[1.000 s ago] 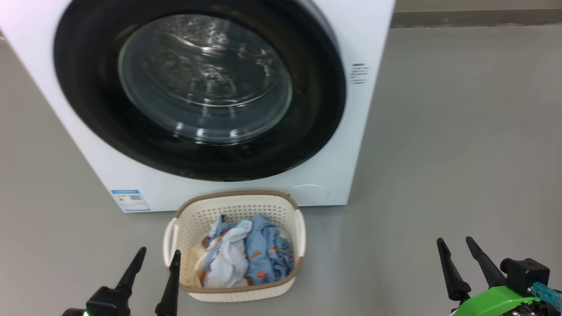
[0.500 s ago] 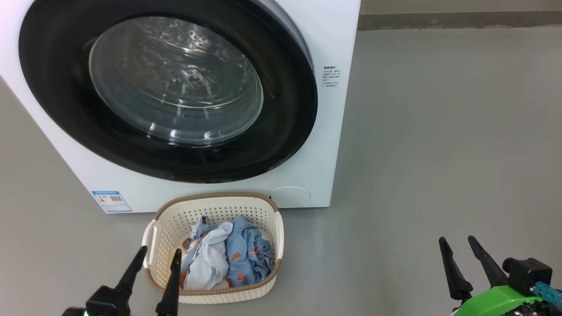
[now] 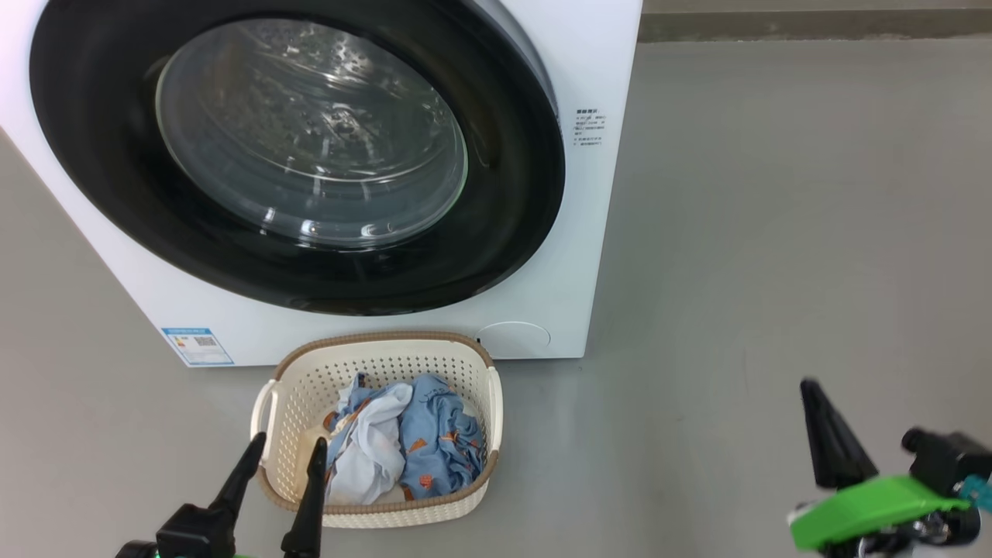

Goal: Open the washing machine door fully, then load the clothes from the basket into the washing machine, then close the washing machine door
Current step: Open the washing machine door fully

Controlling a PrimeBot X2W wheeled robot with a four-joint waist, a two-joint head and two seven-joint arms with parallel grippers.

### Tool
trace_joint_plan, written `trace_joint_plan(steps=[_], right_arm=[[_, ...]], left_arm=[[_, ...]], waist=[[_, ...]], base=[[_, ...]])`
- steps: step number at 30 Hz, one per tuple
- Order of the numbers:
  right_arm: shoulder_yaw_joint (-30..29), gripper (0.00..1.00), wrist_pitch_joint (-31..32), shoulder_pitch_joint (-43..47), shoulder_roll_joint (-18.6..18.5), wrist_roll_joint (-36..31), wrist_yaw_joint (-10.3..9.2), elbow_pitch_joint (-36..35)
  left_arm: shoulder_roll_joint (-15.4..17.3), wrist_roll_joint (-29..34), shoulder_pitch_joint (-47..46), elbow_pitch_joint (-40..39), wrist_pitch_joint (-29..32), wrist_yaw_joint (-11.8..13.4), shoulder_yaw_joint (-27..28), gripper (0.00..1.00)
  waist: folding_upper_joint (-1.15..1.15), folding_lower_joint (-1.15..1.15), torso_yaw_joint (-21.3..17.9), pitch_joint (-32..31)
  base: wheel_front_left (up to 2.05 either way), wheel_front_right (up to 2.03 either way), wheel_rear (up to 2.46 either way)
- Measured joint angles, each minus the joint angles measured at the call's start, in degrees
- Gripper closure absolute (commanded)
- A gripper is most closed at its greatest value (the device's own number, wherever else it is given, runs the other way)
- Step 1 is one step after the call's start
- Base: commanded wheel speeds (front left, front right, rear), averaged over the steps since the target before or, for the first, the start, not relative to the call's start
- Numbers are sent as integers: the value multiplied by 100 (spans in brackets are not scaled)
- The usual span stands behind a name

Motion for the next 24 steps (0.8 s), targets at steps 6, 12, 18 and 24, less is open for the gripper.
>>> trace_joint_plan(steps=[6,12,18,24], right_arm=[[-146,100,-1,-414,170,648,0,-189],[-181,100,-2,-964,190,1451,0,-297],[-116,100,-33,-1532,123,2215,0,-299],[-21,100,-43,-2219,-85,3364,0,-253]], left_arm=[[-16,-2,-5,-15,-1,0,-3,0],[-54,-58,-59,-41,-2,0,-27,0],[-73,-58,-252,-69,-8,0,-97,0],[-96,-108,-448,-90,-22,1,-144,0]], waist=[[0,0,5,71],[0,0,33,189],[0,0,123,380],[0,0,265,638]], base=[[0,0,0],[0,0,0],[0,0,0],[0,0,0]])
